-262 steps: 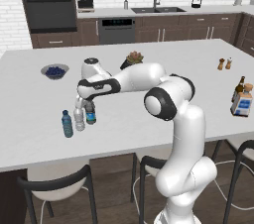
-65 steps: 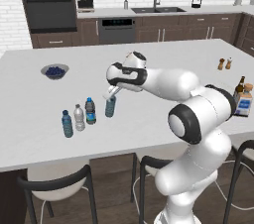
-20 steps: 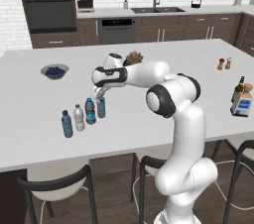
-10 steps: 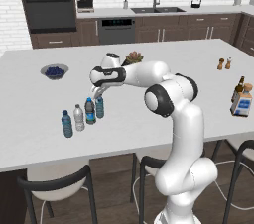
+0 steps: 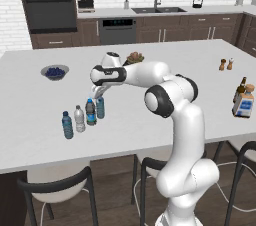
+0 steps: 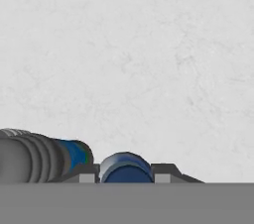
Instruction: Move the plastic bottles in the middle to the plastics group, and the glass bottles in the middle to the glass group.
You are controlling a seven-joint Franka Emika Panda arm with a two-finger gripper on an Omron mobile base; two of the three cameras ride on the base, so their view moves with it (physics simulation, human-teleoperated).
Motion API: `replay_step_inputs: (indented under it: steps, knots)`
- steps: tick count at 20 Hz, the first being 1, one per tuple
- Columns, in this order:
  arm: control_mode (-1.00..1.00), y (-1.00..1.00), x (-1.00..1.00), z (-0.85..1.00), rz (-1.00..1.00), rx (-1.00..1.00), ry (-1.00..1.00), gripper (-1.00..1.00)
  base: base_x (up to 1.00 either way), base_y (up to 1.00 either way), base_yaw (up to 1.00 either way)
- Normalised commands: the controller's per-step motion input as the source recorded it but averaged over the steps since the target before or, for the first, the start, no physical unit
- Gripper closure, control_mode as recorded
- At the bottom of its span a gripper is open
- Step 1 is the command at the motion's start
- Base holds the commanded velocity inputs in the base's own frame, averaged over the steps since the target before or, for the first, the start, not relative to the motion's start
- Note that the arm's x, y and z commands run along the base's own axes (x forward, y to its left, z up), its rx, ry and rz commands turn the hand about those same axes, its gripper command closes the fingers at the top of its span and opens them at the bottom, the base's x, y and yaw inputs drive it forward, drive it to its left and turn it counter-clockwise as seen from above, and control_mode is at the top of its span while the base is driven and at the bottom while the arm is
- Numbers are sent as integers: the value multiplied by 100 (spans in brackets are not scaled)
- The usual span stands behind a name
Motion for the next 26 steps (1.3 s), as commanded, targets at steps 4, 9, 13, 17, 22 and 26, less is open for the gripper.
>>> replay_step_inputs:
  steps: [4,9,13,17,22,26]
  knots:
    - [-100,0,-1,0,0,0,-1,-100,0,0,0]
    - [-100,0,0,7,0,-1,0,-100,0,0,0]
    - [-100,0,0,23,0,-1,0,-100,0,0,0]
    - [-100,-7,-27,43,0,0,0,-100,0,0,0]
    - [-100,-49,-74,25,-9,0,0,-100,0,0,0]
    - [-100,-68,-100,0,-18,0,0,-100,0,0,0]
